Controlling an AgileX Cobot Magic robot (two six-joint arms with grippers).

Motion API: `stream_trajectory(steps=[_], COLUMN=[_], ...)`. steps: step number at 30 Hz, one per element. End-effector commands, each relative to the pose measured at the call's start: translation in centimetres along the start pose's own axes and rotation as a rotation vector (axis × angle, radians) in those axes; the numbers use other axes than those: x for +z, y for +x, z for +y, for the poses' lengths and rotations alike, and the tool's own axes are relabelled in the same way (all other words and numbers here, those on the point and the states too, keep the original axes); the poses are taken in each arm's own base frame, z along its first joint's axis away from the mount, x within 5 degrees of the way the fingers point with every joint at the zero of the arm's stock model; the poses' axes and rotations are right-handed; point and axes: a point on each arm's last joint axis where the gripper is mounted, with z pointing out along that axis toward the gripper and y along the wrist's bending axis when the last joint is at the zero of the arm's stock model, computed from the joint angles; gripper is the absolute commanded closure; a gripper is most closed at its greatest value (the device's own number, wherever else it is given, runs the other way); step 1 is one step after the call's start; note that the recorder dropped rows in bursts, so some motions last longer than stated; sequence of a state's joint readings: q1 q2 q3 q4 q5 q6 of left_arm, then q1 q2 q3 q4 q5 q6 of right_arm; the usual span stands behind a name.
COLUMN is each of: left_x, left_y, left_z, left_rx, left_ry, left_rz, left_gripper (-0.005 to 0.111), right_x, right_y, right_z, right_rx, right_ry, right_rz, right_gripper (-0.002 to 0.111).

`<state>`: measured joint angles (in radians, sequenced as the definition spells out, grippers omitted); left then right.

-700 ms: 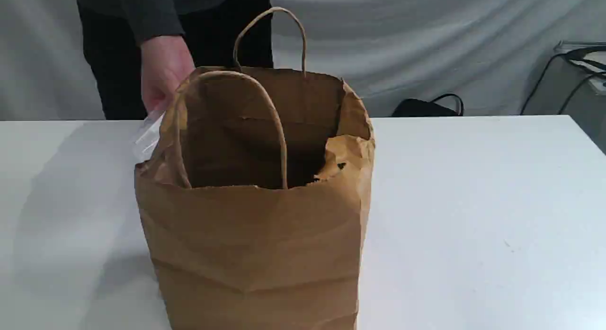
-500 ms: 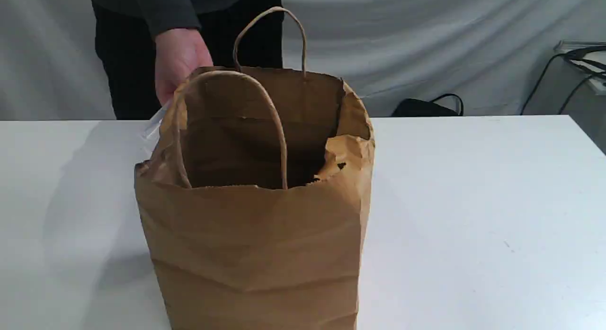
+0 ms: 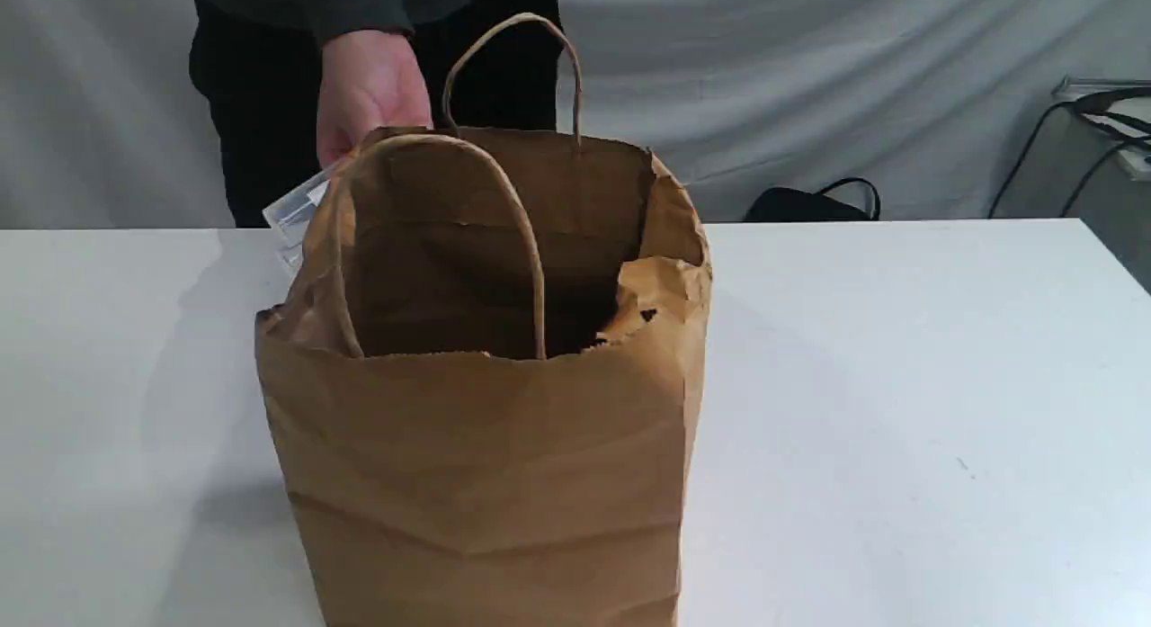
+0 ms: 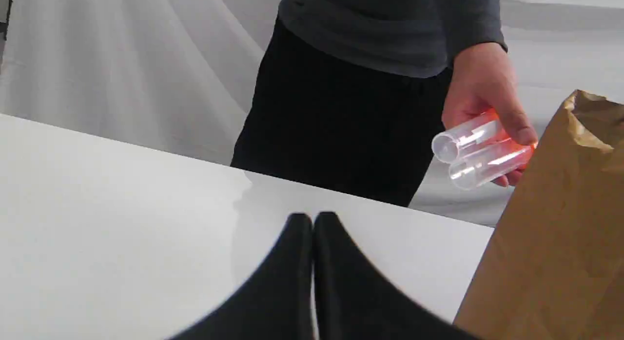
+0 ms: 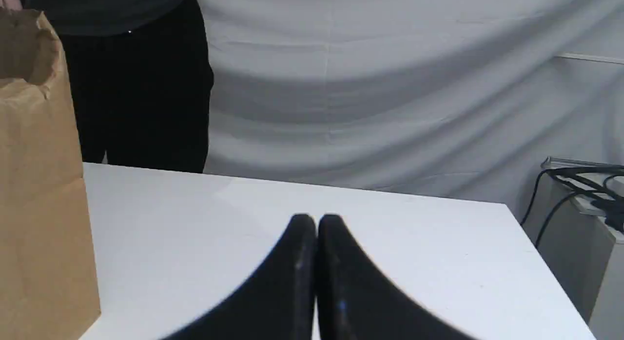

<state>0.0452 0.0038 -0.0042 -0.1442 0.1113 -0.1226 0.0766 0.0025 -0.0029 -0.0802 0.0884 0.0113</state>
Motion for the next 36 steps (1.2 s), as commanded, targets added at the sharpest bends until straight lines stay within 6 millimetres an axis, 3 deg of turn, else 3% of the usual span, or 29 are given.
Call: stream_trajectory(steps=[1,6,15,18,31,36], left_x=[0.0,0.0,0.0,0.0,0.0,0.0], left_y=[0.1,0.1,0.1,0.1,0.1,0.1], left_z=[0.0,0.0,0.0,0.0,0.0,0.0], left_rx=[-0.019,-0.019,-0.019,-0.019,-0.018,-0.018], left_ry=[-0.003,-0.003,-0.003,-0.003,-0.002,-0.002], left_rz=[0.001,0.001,0.001,0.001,-0.003,-0.003], left_gripper=[0.107,0.107,0.107,0.107,0.107,0.107], right_x=[0.0,0.0,0.0,0.0,0.0,-0.1], right_y=[0.1,0.1,0.0,-0.1,-0.6,-1.0], right_z=[0.0,0.0,0.4,0.4,0.1,-0.3], right_rx=[0.0,0.028,0.561,0.664,0.71,0.895], right_ry=[0.007,0.004,-0.04,-0.049,-0.033,-0.016], right_rz=[0.0,0.0,-0.001,-0.001,-0.064,-0.124], right_gripper=[0.108,0.108,0.108,0.108,0.108,0.108])
